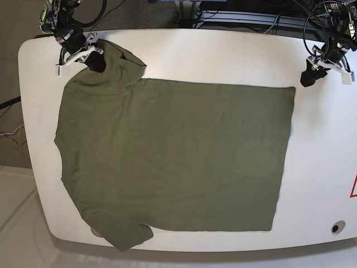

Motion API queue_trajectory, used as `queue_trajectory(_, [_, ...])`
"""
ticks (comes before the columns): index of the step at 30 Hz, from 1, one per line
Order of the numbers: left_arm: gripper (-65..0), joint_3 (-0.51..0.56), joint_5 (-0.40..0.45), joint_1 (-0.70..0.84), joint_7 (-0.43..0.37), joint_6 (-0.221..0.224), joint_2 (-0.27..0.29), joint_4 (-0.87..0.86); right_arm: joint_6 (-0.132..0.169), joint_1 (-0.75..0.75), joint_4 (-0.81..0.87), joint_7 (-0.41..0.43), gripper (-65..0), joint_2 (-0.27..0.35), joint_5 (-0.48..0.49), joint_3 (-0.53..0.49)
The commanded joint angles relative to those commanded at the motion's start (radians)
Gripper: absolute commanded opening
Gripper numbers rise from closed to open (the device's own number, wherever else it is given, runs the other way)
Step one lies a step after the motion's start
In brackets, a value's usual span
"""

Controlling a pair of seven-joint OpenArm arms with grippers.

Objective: Fold the T-shirt properly
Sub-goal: 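Lower the left gripper onto the hem corner and close it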

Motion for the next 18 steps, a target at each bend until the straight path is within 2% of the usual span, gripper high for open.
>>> queue_trajectory(7, [-28.9,0.074,0.028,-0.014,-0.014,-0.001,0.018,-0.007,0.001,0.003,0.000,0.003,-65.0,0.002,0.002,-0.002])
queue_trajectory(9, [-28.9,0.107,0.030,-0.020,-0.014,0.003,0.018,-0.008,0.015,0.002,-0.001,0.002,-65.0,0.004,0.006,0.000])
queue_trajectory(18, [-29.2,0.184,0.074,-0.049,-0.023,0.009,0.026,-0.007,0.016,0.003,-0.003,0.006,-65.0,0.004,0.005,0.002])
